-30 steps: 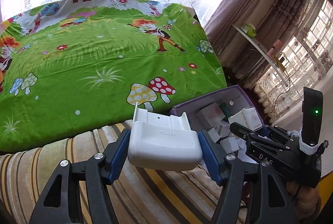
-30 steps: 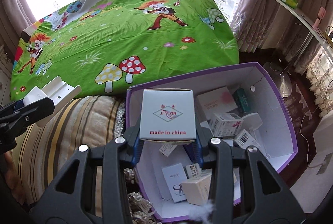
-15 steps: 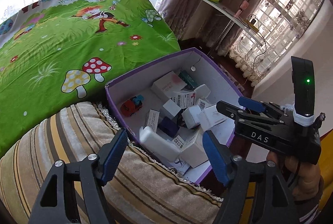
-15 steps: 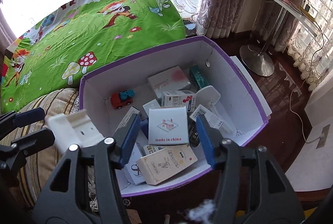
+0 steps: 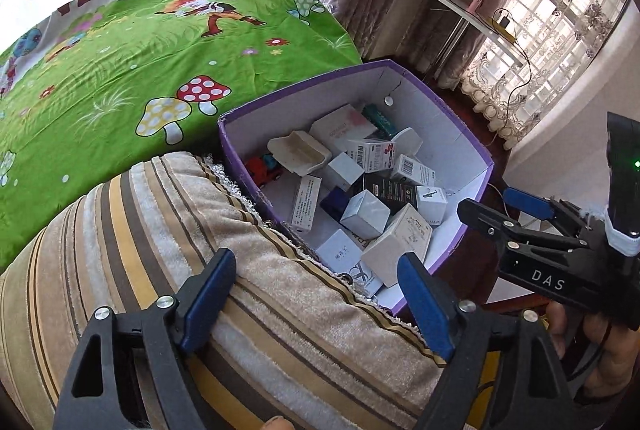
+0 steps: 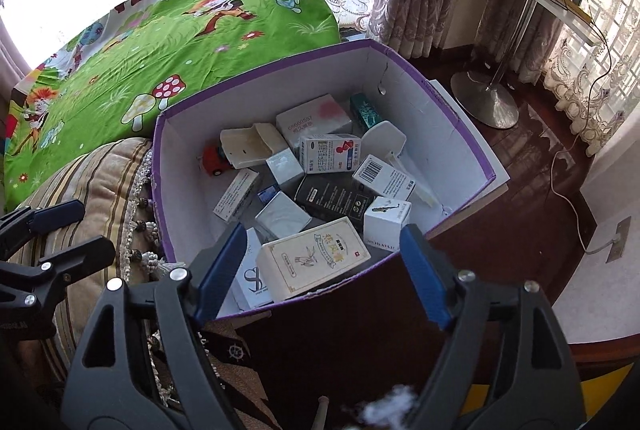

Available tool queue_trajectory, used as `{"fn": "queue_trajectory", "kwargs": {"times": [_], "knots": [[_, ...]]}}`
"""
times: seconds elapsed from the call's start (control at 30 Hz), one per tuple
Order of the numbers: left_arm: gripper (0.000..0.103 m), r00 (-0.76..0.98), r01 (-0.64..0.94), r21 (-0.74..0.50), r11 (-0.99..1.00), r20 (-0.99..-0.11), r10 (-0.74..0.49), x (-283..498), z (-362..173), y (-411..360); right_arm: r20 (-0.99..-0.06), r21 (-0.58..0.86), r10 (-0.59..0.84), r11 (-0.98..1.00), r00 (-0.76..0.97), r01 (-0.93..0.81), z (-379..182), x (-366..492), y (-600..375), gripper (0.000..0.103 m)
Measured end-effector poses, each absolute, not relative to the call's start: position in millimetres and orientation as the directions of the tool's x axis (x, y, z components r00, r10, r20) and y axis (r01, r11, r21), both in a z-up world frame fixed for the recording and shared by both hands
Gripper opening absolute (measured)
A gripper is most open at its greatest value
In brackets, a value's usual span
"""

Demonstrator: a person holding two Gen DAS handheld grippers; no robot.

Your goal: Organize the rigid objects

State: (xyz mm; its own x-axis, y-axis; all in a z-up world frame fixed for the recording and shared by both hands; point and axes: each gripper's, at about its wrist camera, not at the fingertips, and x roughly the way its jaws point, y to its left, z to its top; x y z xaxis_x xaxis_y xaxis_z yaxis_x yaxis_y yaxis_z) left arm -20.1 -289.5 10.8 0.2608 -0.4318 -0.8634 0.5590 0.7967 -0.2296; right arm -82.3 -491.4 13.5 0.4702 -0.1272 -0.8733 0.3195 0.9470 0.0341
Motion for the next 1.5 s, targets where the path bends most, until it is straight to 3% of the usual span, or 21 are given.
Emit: {"fn": "queue_trajectory", "kwargs": {"times": [0.47, 1.5], "knots": [[0.093, 0.254, 0.572, -0.238, 0.785, -0.858, -0.446, -20.1, 7.6, -292.4, -0.874, 0.026, -0.122, 0.955, 0.471, 0.294, 16.7, -76.1, -479.3, 0.081], [0.093, 0.255, 0.573, -0.237, 0.785, -0.858, -0.445, -19.8, 7.2, -293.1, -0.881, 0.042, -0.104, 0.954, 0.461, 0.296, 11.9, -76.1, -479.8, 0.081]]}}
